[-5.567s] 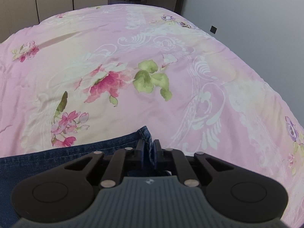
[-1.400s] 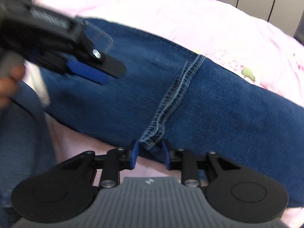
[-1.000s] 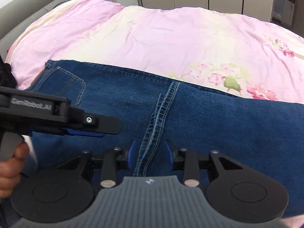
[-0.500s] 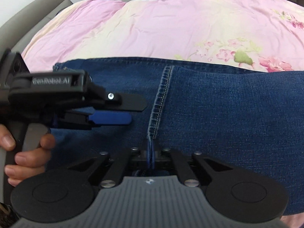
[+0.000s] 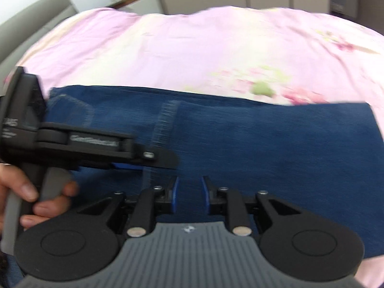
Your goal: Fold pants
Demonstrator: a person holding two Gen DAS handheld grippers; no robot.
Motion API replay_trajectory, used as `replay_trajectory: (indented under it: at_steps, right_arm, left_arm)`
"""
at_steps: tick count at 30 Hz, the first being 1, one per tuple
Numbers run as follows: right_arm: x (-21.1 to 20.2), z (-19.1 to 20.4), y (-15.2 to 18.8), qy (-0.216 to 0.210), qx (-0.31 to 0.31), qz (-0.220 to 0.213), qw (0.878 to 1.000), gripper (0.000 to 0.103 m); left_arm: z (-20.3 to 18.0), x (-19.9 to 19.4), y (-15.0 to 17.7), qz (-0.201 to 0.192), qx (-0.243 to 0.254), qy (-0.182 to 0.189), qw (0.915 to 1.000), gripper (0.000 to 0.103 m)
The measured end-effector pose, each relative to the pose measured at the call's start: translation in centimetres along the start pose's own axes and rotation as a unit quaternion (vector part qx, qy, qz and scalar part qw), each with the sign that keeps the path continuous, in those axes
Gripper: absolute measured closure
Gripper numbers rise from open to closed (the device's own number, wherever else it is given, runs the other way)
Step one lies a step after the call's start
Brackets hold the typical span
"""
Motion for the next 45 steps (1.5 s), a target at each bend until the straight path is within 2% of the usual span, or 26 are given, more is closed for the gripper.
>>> replay_trajectory:
  at_steps: [2,5,7,9,10,11,13,15,19,26,29,34,37,39,45]
  right_arm:
    - [0.1,-1.1,0.5,0.003,0.026,0.006,1.000,0.086]
    - [0.1,-1.7,0.9,0.003,0.043,0.000,0.999,0.086]
    - [0.2,-1.7,1.1,0.005,0.043,-0.003,0.999,0.086]
    - [0.2,-1.6,1.2,0.006,0.041,-0.005,0.999,0.087]
    - [0.2,-1.7,1.2,0.006,0.041,-0.005,0.999,0.087]
    - [0.4,-1.7,1.3,0.007,0.042,-0.005,0.999,0.088]
    - [0.6,-1.9,1.4,0.007,0.043,-0.006,0.999,0.088]
    - [0.2,-2.0,1.6,0.010,0.040,-0.009,0.999,0.088]
    - [-0.6,-2.1,1.4,0.025,0.025,-0.013,0.999,0.088]
    - [-4.0,-1.7,-0.4,0.040,0.005,-0.039,0.998,0.085]
    - [-5.9,-0.9,-1.7,0.035,-0.003,-0.058,0.998,0.079]
    - [-8.0,1.1,-3.4,0.023,-0.022,-0.080,0.996,0.078]
    - [-8.6,2.2,-4.1,0.013,-0.022,-0.091,0.996,0.078]
    - [-8.8,2.8,-4.5,0.005,-0.022,-0.097,0.995,0.078]
    - [-8.1,3.9,-5.2,-0.009,-0.024,-0.100,0.995,0.078]
  left_arm:
    - [-0.6,0.3,0.4,-0.006,0.035,-0.010,0.9993,0.051]
    - [-1.2,0.7,0.7,-0.018,0.060,-0.017,0.9979,0.051]
    - [-1.7,0.8,0.9,-0.026,0.077,-0.023,0.9964,0.056]
    - [-2.7,1.1,1.2,-0.036,0.094,-0.019,0.9947,0.078]
    - [-3.2,1.0,1.4,-0.042,0.102,-0.019,0.9938,0.083]
    - [-3.8,1.0,1.5,-0.048,0.113,-0.017,0.9923,0.094]
    - [-4.7,0.6,1.7,-0.063,0.136,-0.029,0.9883,0.095]
    - [-5.0,-0.2,1.5,-0.079,0.136,-0.035,0.9869,0.095]
    - [-6.3,-3.2,0.1,-0.108,0.115,-0.016,0.9874,0.096]
    - [-10.4,-9.0,-3.5,-0.159,0.131,0.011,0.9786,0.096]
    - [-11.5,-11.2,-5.2,-0.169,0.153,0.016,0.9737,0.096]
    - [-10.6,-15.6,-8.0,-0.179,0.161,0.029,0.9702,0.096]
    - [-9.0,-18.4,-10.8,-0.182,0.182,0.007,0.9662,0.096]
    - [-7.6,-20.1,-12.8,-0.171,0.188,-0.012,0.9671,0.096]
    - [-1.5,-24.0,-16.8,-0.129,0.208,-0.098,0.9647,0.096]
Point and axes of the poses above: each gripper's, at about its wrist camera, not at the fingertips, and x roughly the way its jaws point, z to its left, y to its underside, the point moved 6 cm from there along x, roughly the way its jaws point, and after that the axes turned 12 degrees about -z, right-handed, at the moved point
